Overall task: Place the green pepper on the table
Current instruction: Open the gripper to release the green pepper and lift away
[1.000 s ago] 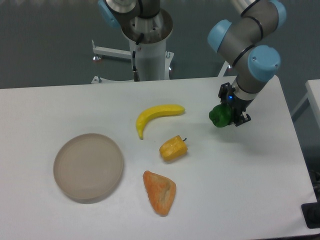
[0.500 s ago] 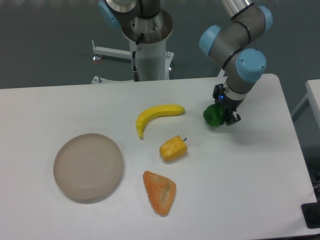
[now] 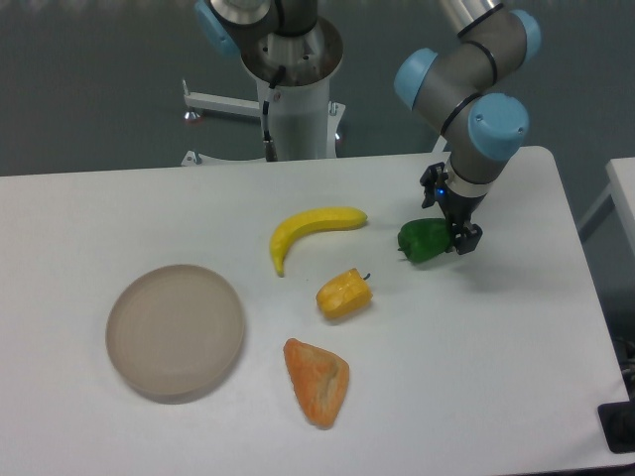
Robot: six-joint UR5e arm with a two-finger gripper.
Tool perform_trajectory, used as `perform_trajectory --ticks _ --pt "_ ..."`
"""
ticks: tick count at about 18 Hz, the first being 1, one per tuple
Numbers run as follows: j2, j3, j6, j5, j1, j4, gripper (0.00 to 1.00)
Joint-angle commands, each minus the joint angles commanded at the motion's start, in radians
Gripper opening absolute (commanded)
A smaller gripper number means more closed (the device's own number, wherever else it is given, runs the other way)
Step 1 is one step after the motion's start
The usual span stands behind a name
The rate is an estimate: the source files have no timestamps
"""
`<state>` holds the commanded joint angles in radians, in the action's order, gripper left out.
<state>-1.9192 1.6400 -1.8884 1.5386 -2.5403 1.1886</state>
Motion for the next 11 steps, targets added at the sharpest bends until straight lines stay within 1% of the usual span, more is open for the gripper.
perform_trajectory --ticks 2,4,5,6,7,9,10,11 --pt "0.002 -0.046 0.069 -0.014 0.003 0.041 1.00" --pt "-0.012 -0.101 0.123 -0.015 0.011 0.083 1.00" --pt "-0.027 -0.144 0.124 -0.014 0.034 0.113 1.00" --pt "-0.035 -0.176 0.126 -0.012 0.043 0.130 1.00" --pt "-0.046 -0.225 0.127 -0.014 0.054 0.155 1.00" --pt "-0.067 -0.287 0.135 -0.014 0.074 0.189 1.00" --pt "-0.079 -0.313 0.167 -0.011 0.081 0.201 1.00" --pt "-0.098 -0.340 0.245 -0.005 0.100 0.207 1.00"
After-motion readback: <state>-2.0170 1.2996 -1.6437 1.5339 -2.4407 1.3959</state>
